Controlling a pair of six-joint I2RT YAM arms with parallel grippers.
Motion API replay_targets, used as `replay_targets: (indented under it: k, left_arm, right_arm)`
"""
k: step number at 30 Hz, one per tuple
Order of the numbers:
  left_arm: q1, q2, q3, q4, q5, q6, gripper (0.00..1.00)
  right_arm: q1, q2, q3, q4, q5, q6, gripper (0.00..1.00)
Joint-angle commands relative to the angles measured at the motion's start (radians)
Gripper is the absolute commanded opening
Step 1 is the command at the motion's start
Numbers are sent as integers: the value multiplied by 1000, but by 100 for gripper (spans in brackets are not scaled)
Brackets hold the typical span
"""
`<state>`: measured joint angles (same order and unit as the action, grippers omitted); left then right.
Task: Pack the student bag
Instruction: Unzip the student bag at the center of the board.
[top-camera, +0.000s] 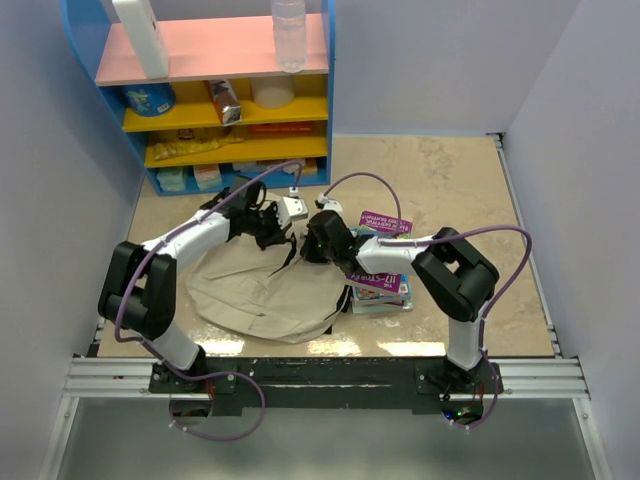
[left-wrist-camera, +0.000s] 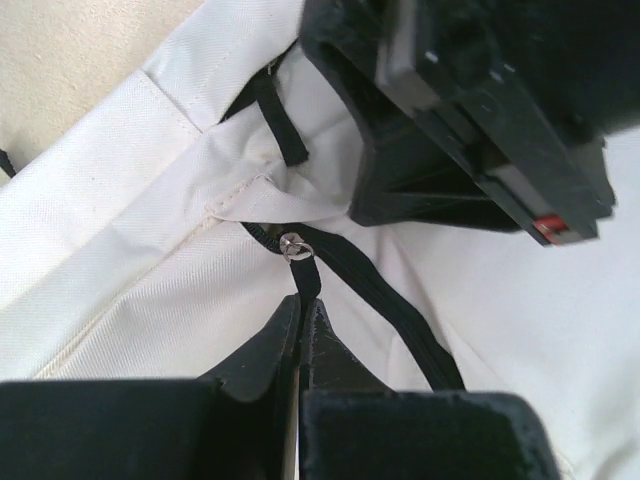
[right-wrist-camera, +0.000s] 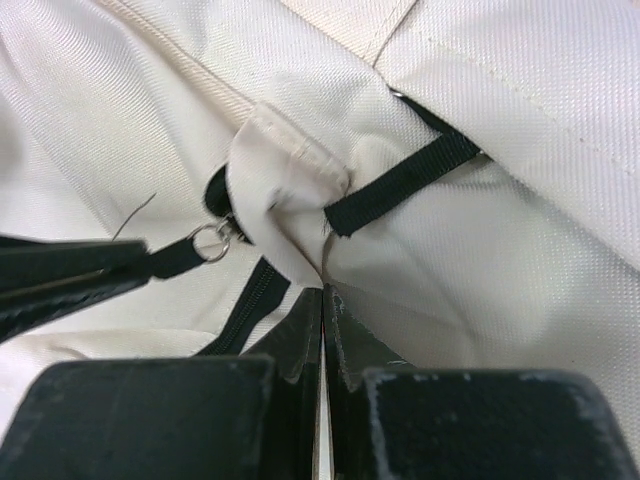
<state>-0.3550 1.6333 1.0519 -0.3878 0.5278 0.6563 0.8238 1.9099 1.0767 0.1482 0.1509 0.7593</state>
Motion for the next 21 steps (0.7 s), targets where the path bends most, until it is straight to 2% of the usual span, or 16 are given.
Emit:
replay_targets:
  k: [1, 6, 7, 9, 10, 13, 16, 21]
  left_arm:
    - [5, -82, -50, -94, 8, 54, 0]
    - [5, -89, -119, -51, -34, 46, 0]
    - [4, -86, -131, -34, -37, 30, 0]
    - [5, -76, -133, 22, -38, 6, 0]
    - [5, -64, -125, 42, -37, -24, 1]
    - [5, -46, -115, 111, -41, -73, 1]
    - [5, -46, -119, 148, -45, -86, 1]
    - [4, -59, -142, 162, -46, -86, 1]
  right_arm:
    - [-57, -20, -18, -76, 78, -25, 0]
    - [-57, -26, -11, -61, 43, -32, 0]
    - [-57, -31, -14, -44, 35, -41, 5]
    - [-57, -61, -32, -32, 29, -40, 25]
    - [-57, -77, -37, -30, 33, -40, 41]
    - [-64, -123, -38, -41, 68, -44, 60]
    - [-89, -149, -27, -24, 49, -55, 62]
    - [-100, -94, 48, -19, -45, -75, 57]
